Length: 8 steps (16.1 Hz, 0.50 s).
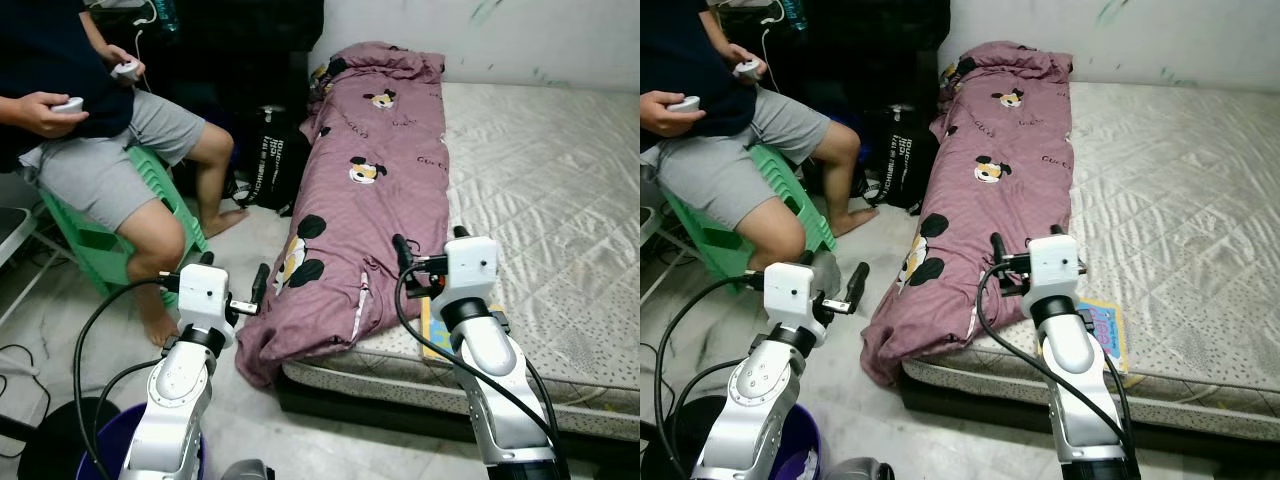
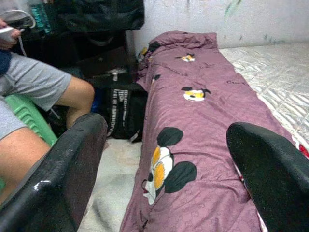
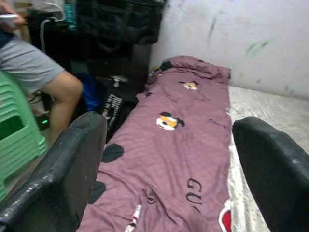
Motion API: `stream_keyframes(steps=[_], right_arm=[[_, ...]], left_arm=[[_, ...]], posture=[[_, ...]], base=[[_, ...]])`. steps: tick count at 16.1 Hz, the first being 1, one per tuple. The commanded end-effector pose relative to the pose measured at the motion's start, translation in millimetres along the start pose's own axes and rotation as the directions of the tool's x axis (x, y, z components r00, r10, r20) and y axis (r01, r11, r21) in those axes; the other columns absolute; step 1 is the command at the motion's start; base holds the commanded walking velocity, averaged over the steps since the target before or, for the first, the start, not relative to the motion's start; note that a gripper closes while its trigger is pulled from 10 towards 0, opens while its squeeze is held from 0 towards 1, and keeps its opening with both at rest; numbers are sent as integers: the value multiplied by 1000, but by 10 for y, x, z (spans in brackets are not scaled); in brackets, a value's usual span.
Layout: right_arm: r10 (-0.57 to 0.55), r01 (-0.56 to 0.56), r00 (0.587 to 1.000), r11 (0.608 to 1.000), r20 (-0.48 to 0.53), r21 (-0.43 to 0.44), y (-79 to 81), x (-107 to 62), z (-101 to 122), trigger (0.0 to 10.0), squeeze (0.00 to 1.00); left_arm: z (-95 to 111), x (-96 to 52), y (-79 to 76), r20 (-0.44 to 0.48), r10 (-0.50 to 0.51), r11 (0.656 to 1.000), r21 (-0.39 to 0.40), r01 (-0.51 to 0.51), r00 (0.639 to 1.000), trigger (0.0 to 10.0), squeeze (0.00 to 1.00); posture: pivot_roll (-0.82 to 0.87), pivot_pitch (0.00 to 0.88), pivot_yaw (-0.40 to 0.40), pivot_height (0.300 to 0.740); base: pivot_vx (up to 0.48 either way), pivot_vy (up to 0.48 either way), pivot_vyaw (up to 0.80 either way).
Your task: Clean up the room
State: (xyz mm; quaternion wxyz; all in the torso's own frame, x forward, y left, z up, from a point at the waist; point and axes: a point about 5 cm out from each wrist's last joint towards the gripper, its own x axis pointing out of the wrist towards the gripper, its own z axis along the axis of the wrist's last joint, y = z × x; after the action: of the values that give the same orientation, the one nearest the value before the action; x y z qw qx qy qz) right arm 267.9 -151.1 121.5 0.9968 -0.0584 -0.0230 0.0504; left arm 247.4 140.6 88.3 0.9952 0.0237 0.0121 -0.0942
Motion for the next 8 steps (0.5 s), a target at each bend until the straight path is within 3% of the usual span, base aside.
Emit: stream_keyframes(steps=[1,3,6,8], right_arm=[[-3,3,1000,1000,-9,13,-2,14,-13,10000,0],[-6,6,1000,1000,0,10,-6,16,-7,10000,0],[-10,10,1000,1000,1,6,-10,19,-8,10000,0],[-11,11,1000,1000,1,4,-12,20,-9,10000,0]], left_arm=[[24,0,10,4,-4,1000,5,4,1000,10000,0],[34,2,6,12,-17,1000,3,17,1000,10000,0],[42,6,1,17,-27,1000,1,27,999,10000,0],[41,1,-6,18,-33,999,-2,33,999,10000,0]], posture=[[-7,0,22,740],[-8,0,25,740],[-9,0,26,740],[-8,0,25,740]], base=[[0,0,-800],[0,0,-444],[0,0,0],[263,0,0]])
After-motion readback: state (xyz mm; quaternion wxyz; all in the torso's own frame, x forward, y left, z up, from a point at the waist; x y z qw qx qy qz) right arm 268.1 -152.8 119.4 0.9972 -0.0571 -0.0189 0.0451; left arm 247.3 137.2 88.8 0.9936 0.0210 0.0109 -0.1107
